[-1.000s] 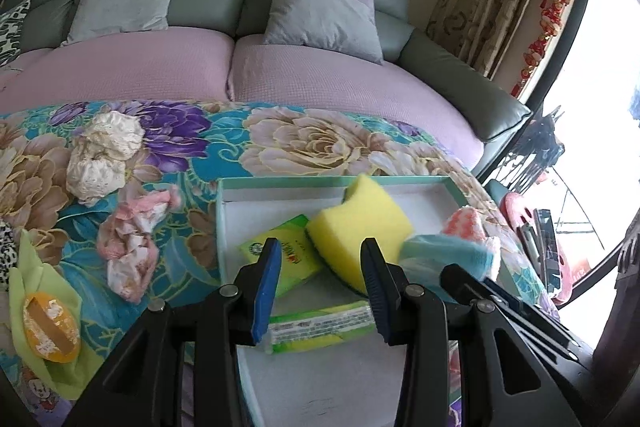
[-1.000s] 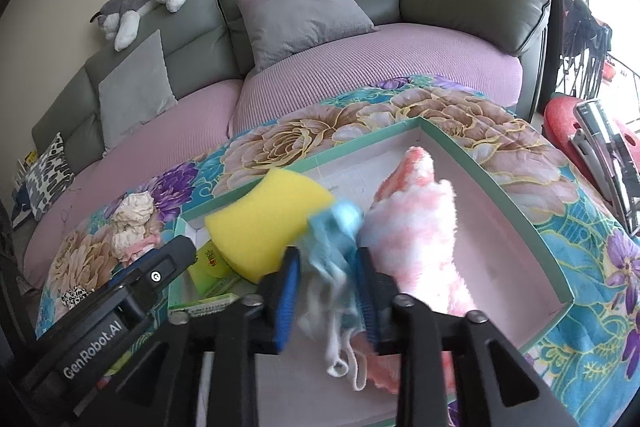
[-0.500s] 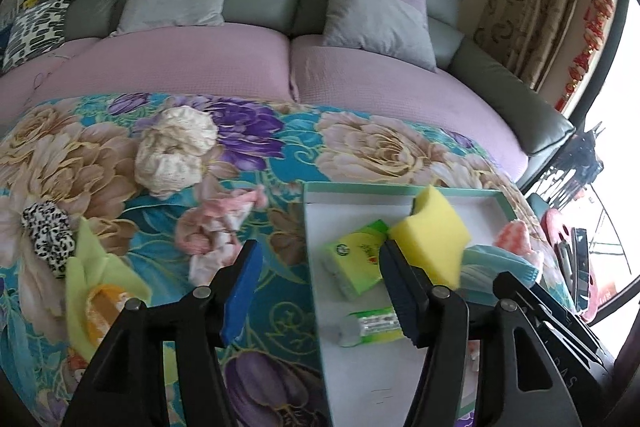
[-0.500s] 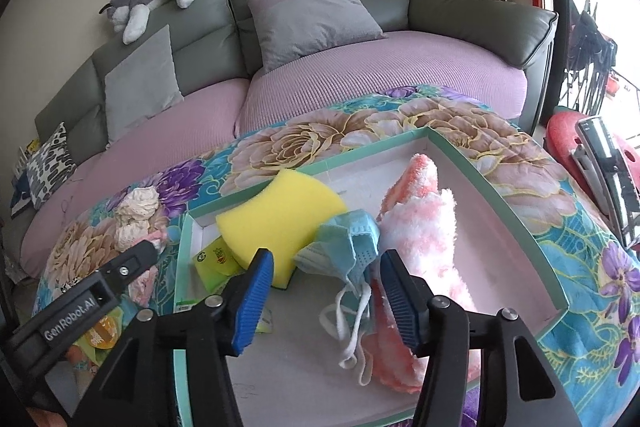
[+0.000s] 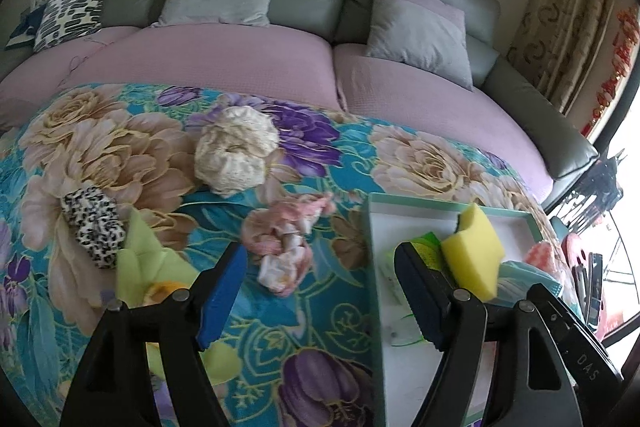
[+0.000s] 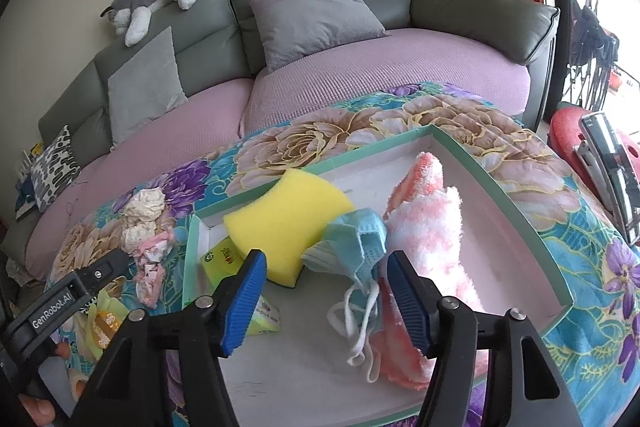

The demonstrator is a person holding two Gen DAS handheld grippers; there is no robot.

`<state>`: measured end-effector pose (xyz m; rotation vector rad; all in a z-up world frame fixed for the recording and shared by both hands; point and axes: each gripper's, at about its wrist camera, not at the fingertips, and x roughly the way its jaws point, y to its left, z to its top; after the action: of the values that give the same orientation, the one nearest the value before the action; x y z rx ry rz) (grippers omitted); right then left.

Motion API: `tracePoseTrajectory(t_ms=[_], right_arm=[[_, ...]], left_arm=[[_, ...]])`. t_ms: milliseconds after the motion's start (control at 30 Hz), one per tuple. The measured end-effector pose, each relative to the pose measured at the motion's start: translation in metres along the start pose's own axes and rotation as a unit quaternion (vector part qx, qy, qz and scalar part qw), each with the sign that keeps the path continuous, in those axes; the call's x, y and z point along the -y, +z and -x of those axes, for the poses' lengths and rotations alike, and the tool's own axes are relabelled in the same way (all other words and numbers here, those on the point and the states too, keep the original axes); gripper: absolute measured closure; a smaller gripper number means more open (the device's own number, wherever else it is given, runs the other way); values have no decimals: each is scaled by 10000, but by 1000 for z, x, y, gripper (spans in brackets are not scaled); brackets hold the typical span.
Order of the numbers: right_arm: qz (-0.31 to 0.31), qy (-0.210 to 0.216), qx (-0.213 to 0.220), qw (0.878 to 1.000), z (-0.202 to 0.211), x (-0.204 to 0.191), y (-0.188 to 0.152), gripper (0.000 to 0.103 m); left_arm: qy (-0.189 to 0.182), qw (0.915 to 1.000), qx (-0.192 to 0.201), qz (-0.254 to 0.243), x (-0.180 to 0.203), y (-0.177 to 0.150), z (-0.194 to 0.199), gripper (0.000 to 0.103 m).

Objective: Organize soft objects
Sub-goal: 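Move both tools back over the pile toward the orange pad and green cloth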

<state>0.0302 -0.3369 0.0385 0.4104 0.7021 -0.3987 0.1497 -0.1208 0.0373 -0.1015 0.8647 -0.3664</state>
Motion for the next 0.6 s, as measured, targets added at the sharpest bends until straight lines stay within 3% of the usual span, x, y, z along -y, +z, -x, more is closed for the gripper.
tracePoseTrajectory(t_ms=[367,500,600], right_arm=[[57,135,13,9999,0,-9,0,31],[277,-10,140,9995,1,-19,-2,31],[350,160,167,9991,3,-26,-4,31]], left_arm=[[242,9993,35,283,-36,1,14,26],[323,9989,49,346,-49,1,21,26],[408,9981,53,465,-60,2,25,26]])
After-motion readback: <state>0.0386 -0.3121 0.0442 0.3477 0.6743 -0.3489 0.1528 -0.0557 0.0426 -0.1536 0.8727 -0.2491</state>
